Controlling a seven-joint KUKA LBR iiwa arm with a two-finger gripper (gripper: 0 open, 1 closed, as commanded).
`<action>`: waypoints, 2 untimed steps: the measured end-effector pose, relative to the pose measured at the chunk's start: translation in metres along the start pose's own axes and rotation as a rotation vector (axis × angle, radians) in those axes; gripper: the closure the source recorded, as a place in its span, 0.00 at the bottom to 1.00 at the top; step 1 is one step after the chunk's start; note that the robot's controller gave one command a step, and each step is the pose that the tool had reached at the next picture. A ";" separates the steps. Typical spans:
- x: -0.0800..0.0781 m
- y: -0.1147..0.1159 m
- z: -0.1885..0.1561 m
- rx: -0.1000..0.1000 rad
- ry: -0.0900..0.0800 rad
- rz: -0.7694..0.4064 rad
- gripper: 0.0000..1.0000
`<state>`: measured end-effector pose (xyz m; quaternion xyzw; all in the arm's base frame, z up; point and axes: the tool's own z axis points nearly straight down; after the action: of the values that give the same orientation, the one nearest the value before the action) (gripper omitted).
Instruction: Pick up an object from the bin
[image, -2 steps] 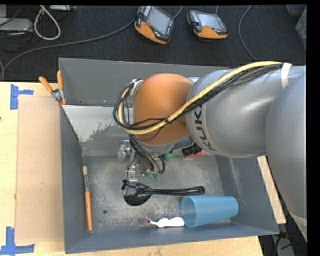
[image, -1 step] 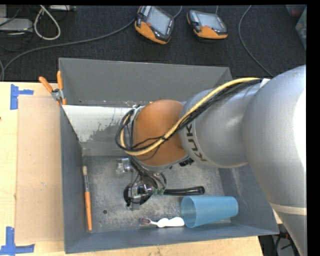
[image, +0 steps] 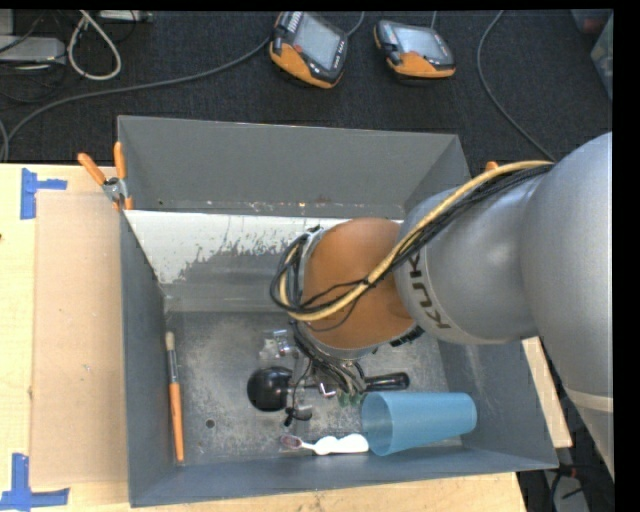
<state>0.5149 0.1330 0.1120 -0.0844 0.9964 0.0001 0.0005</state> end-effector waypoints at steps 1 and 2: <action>-0.025 -0.016 0.042 -0.004 0.005 -0.214 1.00; -0.025 -0.017 0.042 -0.004 0.005 -0.213 1.00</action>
Offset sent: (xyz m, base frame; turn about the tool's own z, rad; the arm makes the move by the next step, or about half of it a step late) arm 0.0000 0.0000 0.0000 0.0000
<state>0.5425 0.1208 0.0698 -0.1899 0.9818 0.0018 -0.0022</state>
